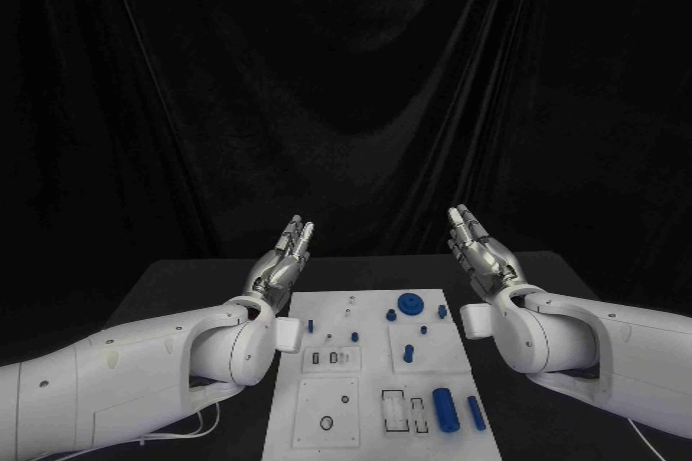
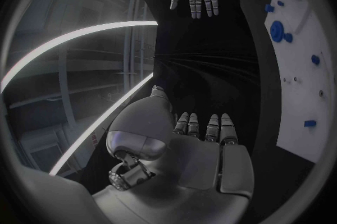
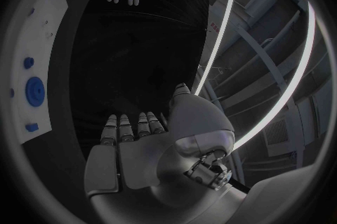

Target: Assemble the parts on the task board

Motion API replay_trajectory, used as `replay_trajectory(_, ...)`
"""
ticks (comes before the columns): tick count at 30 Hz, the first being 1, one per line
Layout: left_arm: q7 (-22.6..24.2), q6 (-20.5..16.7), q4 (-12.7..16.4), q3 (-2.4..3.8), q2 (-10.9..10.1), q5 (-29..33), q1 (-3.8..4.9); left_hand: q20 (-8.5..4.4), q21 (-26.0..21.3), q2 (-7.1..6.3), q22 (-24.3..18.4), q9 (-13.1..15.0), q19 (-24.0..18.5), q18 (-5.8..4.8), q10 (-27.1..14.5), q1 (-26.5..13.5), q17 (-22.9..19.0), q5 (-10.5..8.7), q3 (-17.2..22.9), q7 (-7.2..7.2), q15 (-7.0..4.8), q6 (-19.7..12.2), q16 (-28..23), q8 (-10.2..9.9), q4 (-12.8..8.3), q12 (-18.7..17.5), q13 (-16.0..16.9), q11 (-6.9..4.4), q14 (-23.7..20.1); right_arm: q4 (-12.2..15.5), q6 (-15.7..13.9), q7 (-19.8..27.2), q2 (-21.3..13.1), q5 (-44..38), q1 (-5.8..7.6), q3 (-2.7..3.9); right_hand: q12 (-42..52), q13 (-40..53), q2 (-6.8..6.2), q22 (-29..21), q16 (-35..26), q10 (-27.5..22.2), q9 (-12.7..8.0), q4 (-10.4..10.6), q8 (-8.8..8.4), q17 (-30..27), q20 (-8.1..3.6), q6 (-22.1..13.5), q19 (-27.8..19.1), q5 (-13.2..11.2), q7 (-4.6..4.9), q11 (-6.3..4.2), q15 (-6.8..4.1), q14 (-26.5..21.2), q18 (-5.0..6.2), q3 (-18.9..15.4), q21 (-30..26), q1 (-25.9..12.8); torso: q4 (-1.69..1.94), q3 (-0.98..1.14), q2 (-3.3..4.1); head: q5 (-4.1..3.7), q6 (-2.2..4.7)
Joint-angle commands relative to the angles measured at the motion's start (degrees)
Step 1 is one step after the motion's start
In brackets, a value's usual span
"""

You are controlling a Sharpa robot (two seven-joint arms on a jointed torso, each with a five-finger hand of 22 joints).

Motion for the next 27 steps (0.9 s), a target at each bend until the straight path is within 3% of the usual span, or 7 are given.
replay_trajectory(1,3.78,11.87,-0.11,-1.02,-0.02,5.79,1.22,-11.25,-0.20,0.16,-0.06,0.09,0.05,0.61,0.00,0.96,-0.05,0.10,-0.26,-0.47,-14.05,0.06,-0.21,-0.12,0.09,-0.20,-0.09,-0.44,0.07,0.21,5.24,1.37,-0.15,4.24,0.42,-0.19,-0.28,-0.07,0.16,-0.10,-0.24,-0.02,-0.05,0.07,-0.22,-0.09,-8.16,0.01,-0.02,0.19,-0.07,0.00,-13.70,-0.03,0.67,-0.27,-0.22,0.59,0.00,0.00,0.01,0.00,0.01)
replay_trajectory(7,4.54,15.65,-0.20,-2.46,-0.04,7.67,2.39,-11.05,-0.20,0.65,-0.06,0.11,0.05,0.37,0.00,1.61,-0.05,0.66,0.24,-0.16,-13.59,0.16,-0.21,-0.11,0.09,-0.20,-0.09,-0.37,0.07,0.21,5.24,1.37,-0.15,4.24,0.42,-0.19,-0.28,-0.07,0.27,-0.10,-0.24,-0.02,-0.05,0.12,-0.22,-0.09,-7.09,0.01,-0.02,0.03,0.68,0.84,-12.74,-0.03,1.00,-0.37,-0.22,0.57,0.00,0.00,0.01,0.00,0.01)
replay_trajectory(9,4.59,15.93,-0.21,-2.57,-0.05,7.81,2.48,-10.78,-0.20,0.91,-0.06,0.13,0.05,0.20,0.00,2.04,-0.05,1.64,0.53,-0.01,-13.14,0.25,-0.21,-0.09,0.04,-0.20,-0.09,-0.32,0.07,0.21,5.24,1.37,-0.15,4.24,0.42,-0.19,-0.28,-0.07,0.33,-0.10,-0.24,-0.02,-0.05,0.11,-0.22,-0.09,-6.49,0.01,-0.02,0.00,1.33,1.38,-12.26,-0.03,1.10,-0.39,-0.22,0.61,0.00,0.00,0.01,0.00,0.01)
replay_trajectory(10,6.25,19.36,-1.18,-2.58,0.08,5.87,2.26,-10.43,-0.20,1.15,-0.06,0.12,0.05,0.07,0.00,2.19,-0.05,1.87,0.70,0.05,-12.68,0.21,-0.21,-0.10,0.12,-0.20,-0.09,-0.28,0.07,0.63,7.26,-1.01,-1.94,4.67,0.43,-0.19,-0.28,-0.07,0.34,-0.10,-0.24,-0.02,-0.05,0.11,-0.22,-0.09,-6.43,0.01,-0.02,0.01,1.39,1.43,-12.21,-0.03,1.11,-0.39,-0.22,0.62,-0.01,0.02,0.01,-0.11,-0.32)
replay_trajectory(23,7.82,19.69,-1.82,-2.58,-0.37,1.55,1.80,-8.95,-0.20,1.65,-0.06,0.20,0.05,-0.32,0.00,3.01,-0.05,2.81,1.18,0.70,-10.88,0.57,-0.21,-0.03,0.16,-0.20,-0.09,0.09,0.07,0.89,9.07,-2.83,-2.42,5.40,0.43,-0.20,-0.28,-0.07,0.40,-0.10,-0.24,-0.02,-0.05,0.11,-0.22,-0.09,-2.98,0.01,-0.02,-0.32,3.70,3.93,-9.49,-0.03,1.55,-0.55,-0.22,0.94,-0.03,0.03,0.01,0.50,-1.08)
replay_trajectory(26,8.63,20.76,-2.02,-2.58,-0.47,1.44,1.65,-6.63,-0.20,2.15,-0.06,0.32,0.05,0.58,0.00,3.67,-0.05,3.80,1.63,1.00,-9.52,1.16,-0.21,0.11,0.17,-0.20,-0.09,0.30,0.07,1.01,10.14,-3.45,-2.52,5.42,0.44,-0.20,-0.28,-0.07,0.40,-0.10,-0.24,-0.02,-0.05,0.12,-0.22,-0.09,-2.00,0.01,-0.02,-0.29,4.52,4.73,-8.67,-0.03,1.60,-0.58,-0.22,1.00,-0.01,0.02,0.01,0.38,-1.46)
replay_trajectory(27,8.95,21.30,-2.05,-2.58,-0.52,1.41,1.57,-5.97,-0.20,2.20,-0.06,0.37,0.05,0.99,0.00,4.21,-0.05,4.70,1.87,1.02,-9.22,1.44,-0.21,0.16,0.15,-0.20,-0.09,0.33,0.07,1.05,10.77,-3.78,-2.57,5.43,0.45,-0.20,-0.28,-0.07,0.29,-0.10,-0.24,-0.02,-0.04,0.10,-0.20,-0.09,-0.89,0.03,-0.02,-0.33,5.59,5.77,-7.50,-0.03,1.63,-0.58,-0.22,1.27,-0.03,0.04,0.01,0.37,-1.52)
